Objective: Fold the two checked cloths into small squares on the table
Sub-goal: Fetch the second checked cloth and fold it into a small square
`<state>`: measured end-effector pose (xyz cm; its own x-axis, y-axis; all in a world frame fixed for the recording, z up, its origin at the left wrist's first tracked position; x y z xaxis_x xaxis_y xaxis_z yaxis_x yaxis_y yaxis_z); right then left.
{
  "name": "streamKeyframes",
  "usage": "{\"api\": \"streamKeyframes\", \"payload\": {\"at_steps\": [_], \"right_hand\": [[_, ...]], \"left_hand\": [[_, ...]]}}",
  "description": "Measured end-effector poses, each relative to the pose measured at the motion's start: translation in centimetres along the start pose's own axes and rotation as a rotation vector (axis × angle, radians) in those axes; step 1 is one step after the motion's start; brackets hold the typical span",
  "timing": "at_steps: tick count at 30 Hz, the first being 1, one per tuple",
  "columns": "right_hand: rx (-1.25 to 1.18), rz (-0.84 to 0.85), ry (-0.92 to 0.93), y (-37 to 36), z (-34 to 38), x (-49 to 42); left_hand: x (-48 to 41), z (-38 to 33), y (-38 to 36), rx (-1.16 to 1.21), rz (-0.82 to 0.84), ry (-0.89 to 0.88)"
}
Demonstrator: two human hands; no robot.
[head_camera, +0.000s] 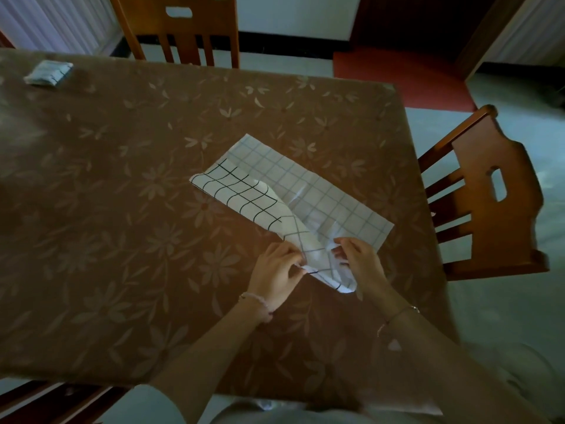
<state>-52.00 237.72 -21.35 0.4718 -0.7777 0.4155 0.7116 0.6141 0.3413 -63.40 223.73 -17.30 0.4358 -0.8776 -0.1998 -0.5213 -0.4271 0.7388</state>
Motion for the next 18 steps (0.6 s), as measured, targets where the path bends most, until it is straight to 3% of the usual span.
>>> {"api": "streamKeyframes", "payload": {"at_steps": [3,6,10,18], "right_hand": [[0.446,-0.012,0.195,1.0,0.7,0.8],[0.690,0.105,0.351,0.0,1.0,1.6],[1.086,0.262,0.383,-2.1,-0.4,2.1],[1.345,0.085,0.409,-3.3,-2.0,4.5]], "left_hand": [[1.9,0.5,1.1,-0.070,0.044,-0.071],[4.1,1.1,2.3,-0.157,0.060,-0.105],[6.9,3.0,3.9,-0.231,0.027,-0.060],[11.5,7.2,7.5,-0.344,-0.081,0.105]]}}
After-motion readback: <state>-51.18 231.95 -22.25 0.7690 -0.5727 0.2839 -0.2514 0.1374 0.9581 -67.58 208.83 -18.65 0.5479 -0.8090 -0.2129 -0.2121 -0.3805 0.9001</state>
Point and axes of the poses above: each hand's wrist, its own x-axis away from the middle knuckle, its own y-axis out of the back of the hand, z = x × y, the point moved 7 cm from there along -x, towards the middle knuckle, and after that the axes turned 4 degrees about x, right-handed, at the moved point
